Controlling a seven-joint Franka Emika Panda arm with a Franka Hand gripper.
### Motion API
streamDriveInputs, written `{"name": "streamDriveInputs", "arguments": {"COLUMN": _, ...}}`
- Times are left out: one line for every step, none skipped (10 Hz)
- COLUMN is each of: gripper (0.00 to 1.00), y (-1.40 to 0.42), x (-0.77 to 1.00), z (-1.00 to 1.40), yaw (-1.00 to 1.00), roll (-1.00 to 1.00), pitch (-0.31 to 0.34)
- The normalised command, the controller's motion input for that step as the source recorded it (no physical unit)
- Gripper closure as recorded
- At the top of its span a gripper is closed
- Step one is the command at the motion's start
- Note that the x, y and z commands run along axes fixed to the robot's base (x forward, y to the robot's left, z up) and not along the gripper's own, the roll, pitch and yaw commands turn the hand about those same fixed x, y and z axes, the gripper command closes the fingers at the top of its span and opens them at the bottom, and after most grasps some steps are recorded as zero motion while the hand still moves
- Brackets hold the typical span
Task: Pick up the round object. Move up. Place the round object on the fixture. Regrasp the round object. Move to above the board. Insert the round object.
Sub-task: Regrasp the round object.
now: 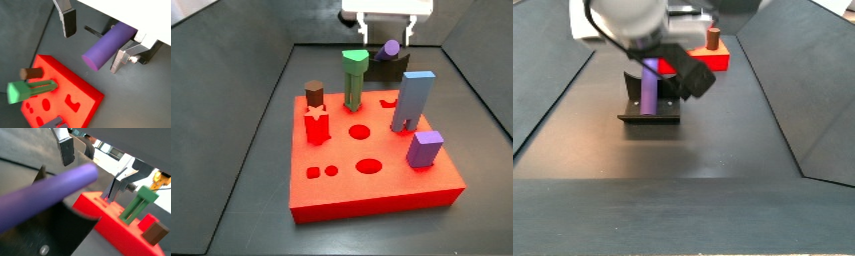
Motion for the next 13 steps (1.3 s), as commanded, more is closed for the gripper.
{"name": "streamDriveInputs", "arguments": {"gripper": 0.0, "y": 0.01, "x": -0.01, "z": 1.0, "yaw": -0.05, "roll": 0.03, "pitch": 0.076}}
{"name": "streamDriveInputs", "arguments": {"gripper": 0.0, "y": 0.01, "x": -0.02, "z": 1.0, "yaw": -0.05, "roll": 0.04, "pitch": 0.072}}
{"name": "streamDriveInputs", "arguments": {"gripper": 0.0, "y": 0.01, "x": -0.02, "z": 0.86, "yaw": -0.06, "roll": 0.04, "pitch": 0.055}}
{"name": "streamDriveInputs", "arguments": {"gripper": 0.0, "y": 0.01, "x": -0.02, "z": 0.74, "yaw": -0.06, "roll": 0.04, "pitch": 0.048}}
{"name": "streamDriveInputs", "arguments": {"gripper": 0.0, "y": 0.01, "x": -0.02, "z": 0.48, "yaw": -0.05, "roll": 0.03, "pitch": 0.039}}
{"name": "streamDriveInputs", "arguments": {"gripper": 0.0, "y": 0.01, "x": -0.02, "z": 0.22, "yaw": -0.05, "roll": 0.04, "pitch": 0.037}}
{"name": "streamDriveInputs", "arguments": {"gripper": 0.0, "y": -0.83, "x": 0.16, "z": 0.85, "yaw": 0.03, "roll": 1.0, "pitch": 0.043}}
{"name": "streamDriveInputs", "arguments": {"gripper": 0.0, "y": -0.79, "x": 0.16, "z": 0.78, "yaw": 0.03, "roll": 1.0, "pitch": 0.043}}
{"name": "streamDriveInputs", "arguments": {"gripper": 0.0, "y": -0.66, "x": 0.08, "z": 0.65, "yaw": 0.03, "roll": 1.0, "pitch": 0.039}}
{"name": "streamDriveInputs", "arguments": {"gripper": 0.0, "y": -0.4, "x": 0.0, "z": 0.4, "yaw": 0.03, "roll": 1.0, "pitch": 0.033}}
{"name": "streamDriveInputs", "arguments": {"gripper": 0.0, "y": -0.2, "x": -0.02, "z": 0.19, "yaw": 0.03, "roll": 1.0, "pitch": 0.03}}
{"name": "streamDriveInputs", "arguments": {"gripper": 0.0, "y": -0.09, "x": -0.02, "z": 0.06, "yaw": 0.03, "roll": 1.0, "pitch": 0.028}}
{"name": "streamDriveInputs", "arguments": {"gripper": 0.0, "y": -0.06, "x": -0.01, "z": 0.04, "yaw": 0.03, "roll": 1.0, "pitch": 0.027}}
